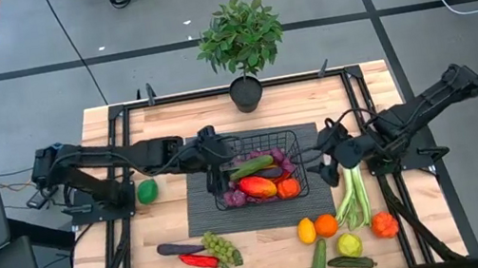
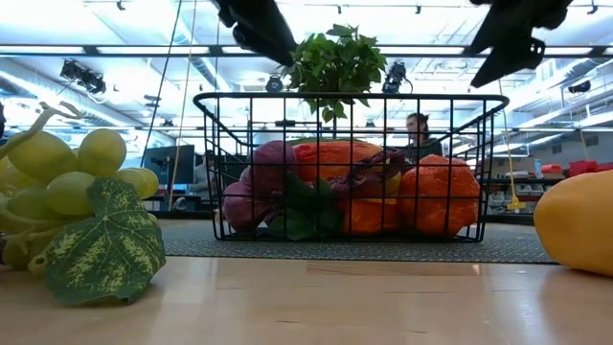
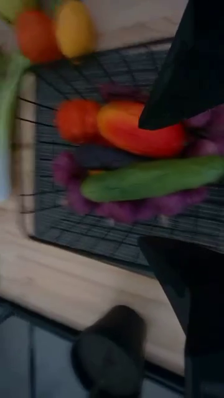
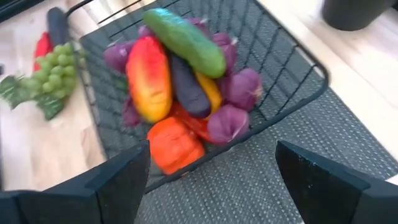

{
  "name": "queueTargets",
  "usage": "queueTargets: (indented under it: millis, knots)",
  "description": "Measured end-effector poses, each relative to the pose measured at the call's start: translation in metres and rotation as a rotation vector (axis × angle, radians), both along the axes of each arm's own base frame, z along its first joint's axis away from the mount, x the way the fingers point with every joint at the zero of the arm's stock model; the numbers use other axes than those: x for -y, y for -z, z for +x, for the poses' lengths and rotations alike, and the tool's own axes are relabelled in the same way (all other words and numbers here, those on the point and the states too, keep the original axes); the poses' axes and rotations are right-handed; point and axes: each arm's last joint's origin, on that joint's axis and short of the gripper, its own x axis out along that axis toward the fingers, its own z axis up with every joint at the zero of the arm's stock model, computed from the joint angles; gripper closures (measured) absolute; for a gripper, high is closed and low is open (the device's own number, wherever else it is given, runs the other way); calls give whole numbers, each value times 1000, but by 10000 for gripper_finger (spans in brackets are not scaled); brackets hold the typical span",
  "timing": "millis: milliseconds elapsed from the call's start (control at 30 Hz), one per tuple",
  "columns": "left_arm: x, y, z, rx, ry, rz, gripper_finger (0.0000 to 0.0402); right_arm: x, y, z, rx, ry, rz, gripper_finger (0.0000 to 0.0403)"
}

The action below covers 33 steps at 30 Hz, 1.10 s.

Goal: Build produce basket
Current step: Put the orange into the wire basket

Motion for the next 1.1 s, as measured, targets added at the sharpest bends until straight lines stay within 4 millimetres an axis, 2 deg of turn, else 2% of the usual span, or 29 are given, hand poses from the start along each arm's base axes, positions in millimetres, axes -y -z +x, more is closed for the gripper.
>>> queueTargets:
  millis: [67,233,400,500,600,867,1100]
  knots:
    - [-3,2,-5,-41,-9,6,102,-4,-3,-3,-15,-26,22,55]
    - [-6,8,-4,-20,-16,12,102,-17,-3,-12,-89,-76,94,55]
    - [-5,37,-14,48,-14,-30,104,-35,5,-18,-198,-128,197,55]
    - [-5,50,-26,78,-36,-67,104,-48,13,-17,-248,-136,227,55]
    - [-5,50,-42,120,-53,-94,104,-62,23,-14,-311,-148,247,55]
    - [8,26,-72,255,-17,-154,104,-97,52,2,-354,-163,232,54]
    - [27,34,-81,250,26,-194,104,-115,80,10,-466,-213,208,47]
